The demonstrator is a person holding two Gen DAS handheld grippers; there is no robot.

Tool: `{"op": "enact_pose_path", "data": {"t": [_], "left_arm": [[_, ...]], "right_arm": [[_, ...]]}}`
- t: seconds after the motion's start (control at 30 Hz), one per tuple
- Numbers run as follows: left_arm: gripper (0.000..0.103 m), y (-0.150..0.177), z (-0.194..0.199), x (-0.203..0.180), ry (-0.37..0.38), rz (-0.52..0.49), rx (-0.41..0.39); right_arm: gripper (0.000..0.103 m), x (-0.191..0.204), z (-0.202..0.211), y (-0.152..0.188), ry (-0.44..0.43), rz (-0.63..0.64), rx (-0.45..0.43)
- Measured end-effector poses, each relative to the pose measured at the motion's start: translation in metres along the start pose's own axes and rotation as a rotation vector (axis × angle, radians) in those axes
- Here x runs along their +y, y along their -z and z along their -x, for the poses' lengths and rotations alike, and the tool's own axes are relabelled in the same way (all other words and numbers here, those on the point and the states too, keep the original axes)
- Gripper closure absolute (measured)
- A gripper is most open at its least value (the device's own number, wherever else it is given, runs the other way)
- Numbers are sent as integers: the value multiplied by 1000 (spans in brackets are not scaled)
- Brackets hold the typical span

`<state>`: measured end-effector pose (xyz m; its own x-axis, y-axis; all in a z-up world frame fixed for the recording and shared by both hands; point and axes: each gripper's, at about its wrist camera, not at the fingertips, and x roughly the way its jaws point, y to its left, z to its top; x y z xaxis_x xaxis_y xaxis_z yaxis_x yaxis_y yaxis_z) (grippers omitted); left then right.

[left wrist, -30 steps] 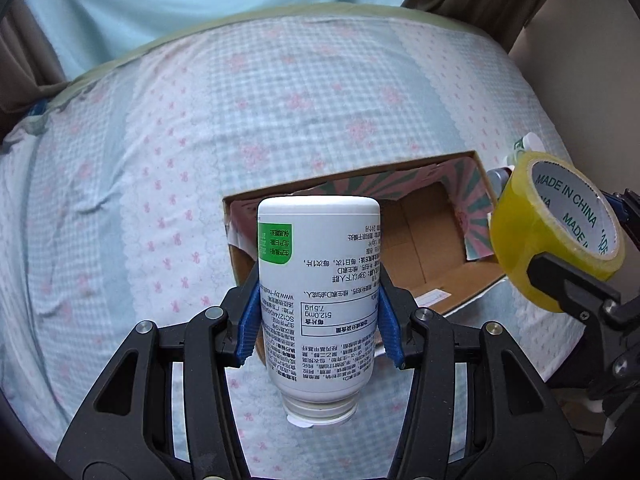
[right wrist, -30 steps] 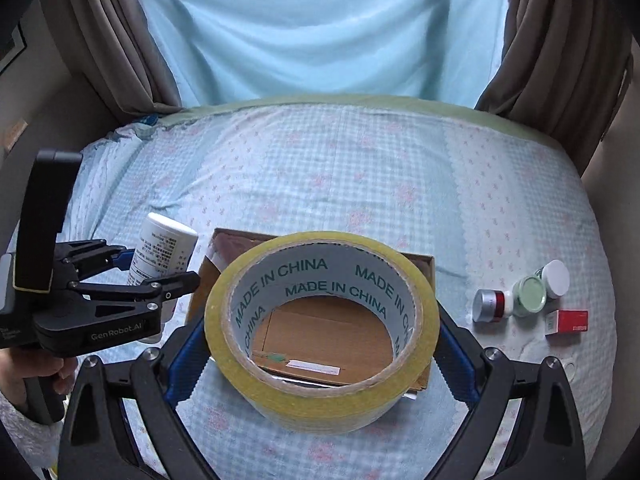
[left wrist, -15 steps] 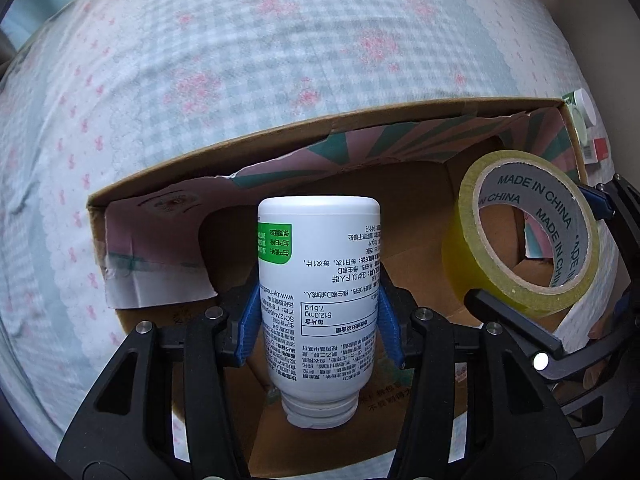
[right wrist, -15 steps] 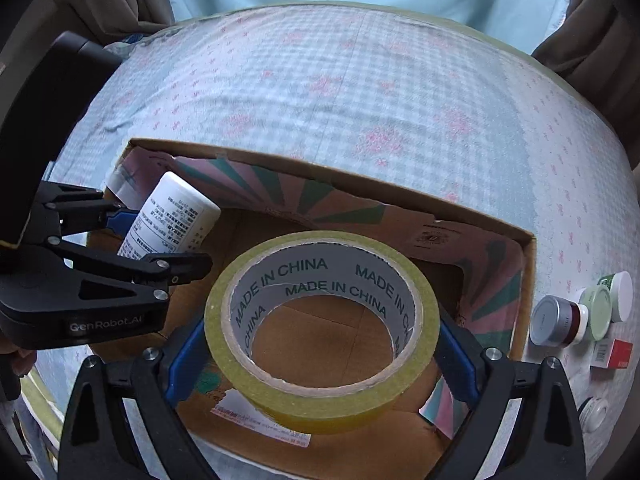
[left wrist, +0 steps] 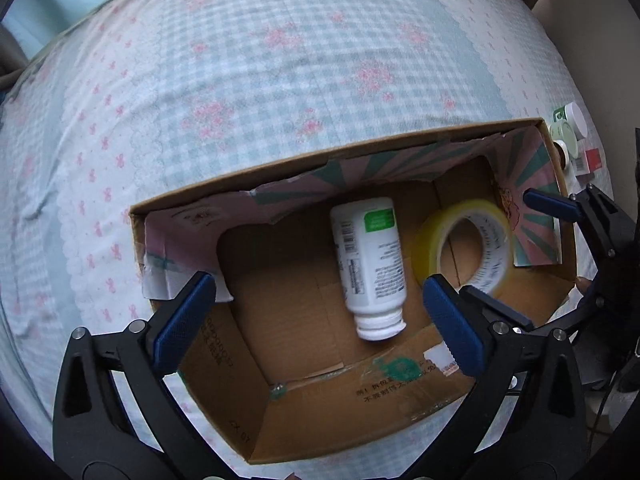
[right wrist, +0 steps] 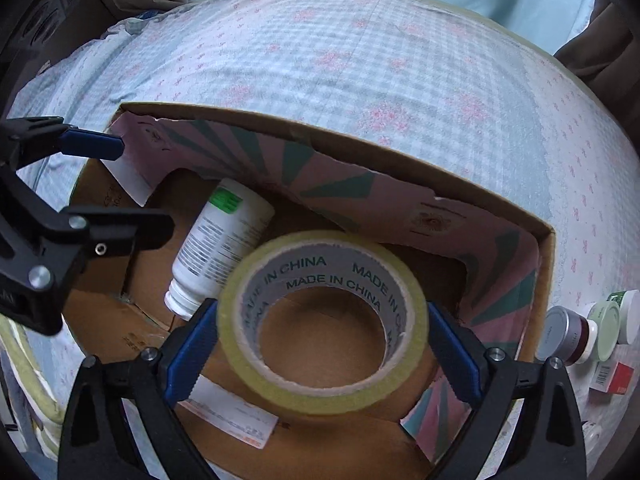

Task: Organize rigid objects
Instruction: 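Carry the pill bottle and tape roll into the cardboard box and release both, then lift both tools away from the box toward the remaining items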

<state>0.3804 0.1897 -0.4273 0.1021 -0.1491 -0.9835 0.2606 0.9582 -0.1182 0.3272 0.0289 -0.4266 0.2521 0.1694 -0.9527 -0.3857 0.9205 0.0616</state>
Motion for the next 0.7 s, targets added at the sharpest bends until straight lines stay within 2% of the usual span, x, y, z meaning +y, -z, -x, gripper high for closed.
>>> {"op": "enact_pose_path", "data": {"t": [0.07,0.4,0.7], "left_arm": [[0,7,5,1,7,17,-1],[0,35,50,-6,8,47,-65],[0,70,123,-14,-18,47,-171]], "right_arm": [[0,-3,8,5,8,-19,-26],[0,4,43,14,37,-37,-50],[0,28,120,25,68,-44,-97]]}}
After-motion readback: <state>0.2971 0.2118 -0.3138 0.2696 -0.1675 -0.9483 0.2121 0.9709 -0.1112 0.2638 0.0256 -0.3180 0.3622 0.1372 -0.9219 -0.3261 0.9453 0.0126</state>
